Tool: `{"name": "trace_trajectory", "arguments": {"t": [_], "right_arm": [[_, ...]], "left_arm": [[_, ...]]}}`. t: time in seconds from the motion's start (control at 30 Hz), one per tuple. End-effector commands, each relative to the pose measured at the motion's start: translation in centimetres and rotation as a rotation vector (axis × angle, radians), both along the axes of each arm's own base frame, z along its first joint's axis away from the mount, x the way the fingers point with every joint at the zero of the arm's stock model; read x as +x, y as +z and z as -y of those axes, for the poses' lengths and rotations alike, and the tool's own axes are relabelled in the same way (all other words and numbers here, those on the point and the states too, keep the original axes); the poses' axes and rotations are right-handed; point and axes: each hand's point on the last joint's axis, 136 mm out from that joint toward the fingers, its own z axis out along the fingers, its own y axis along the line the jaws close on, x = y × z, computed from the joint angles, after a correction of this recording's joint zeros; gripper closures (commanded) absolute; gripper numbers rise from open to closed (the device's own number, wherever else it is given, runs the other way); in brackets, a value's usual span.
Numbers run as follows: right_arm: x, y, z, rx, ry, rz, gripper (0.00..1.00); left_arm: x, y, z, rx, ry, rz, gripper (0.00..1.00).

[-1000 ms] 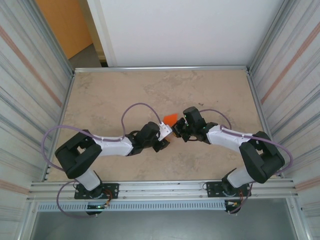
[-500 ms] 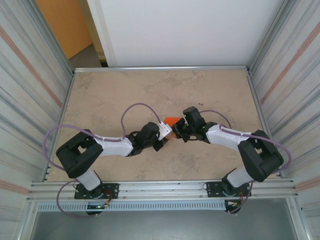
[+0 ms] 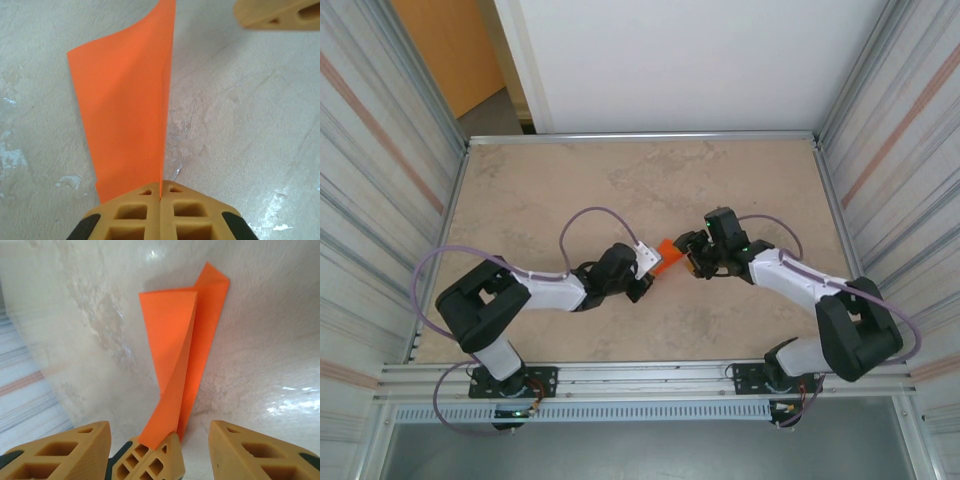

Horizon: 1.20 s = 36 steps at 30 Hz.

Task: Fold a paper plane with a square sheet of paper (pick it up from the middle)
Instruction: Fold the wing for the fifth time at the center of the table.

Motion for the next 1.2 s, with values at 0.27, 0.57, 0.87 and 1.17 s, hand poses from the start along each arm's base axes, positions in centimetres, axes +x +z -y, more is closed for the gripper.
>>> {"name": "trace_trajectory", "arguments": {"t": [0.27, 0.57, 0.87, 1.17], "right_arm": [[-0.9, 0.3, 2.2, -0.192, 0.204, 0.150, 0.38], [-2.2, -1.0, 0.5, -0.221, 0.378, 0.223, 0.31], [-3.0, -3.0, -0.2, -0.241, 0.434, 0.194, 0.19], [-2.8, -3.7, -1.5, -0.215, 0.473, 0.178, 0.20]], "left_arm": [[-1.9, 0.5, 1.2, -0.199, -0.049, -0.379, 1.00], [-1.6, 0.6, 1.2, -0.284, -0.002, -0.556, 1.00], [-1.9, 0.3, 1.8, -0.345, 0.027, -0.708, 1.00], [-1.3, 0.3, 1.2, -0.425, 0.109, -0.833, 1.00]]}}
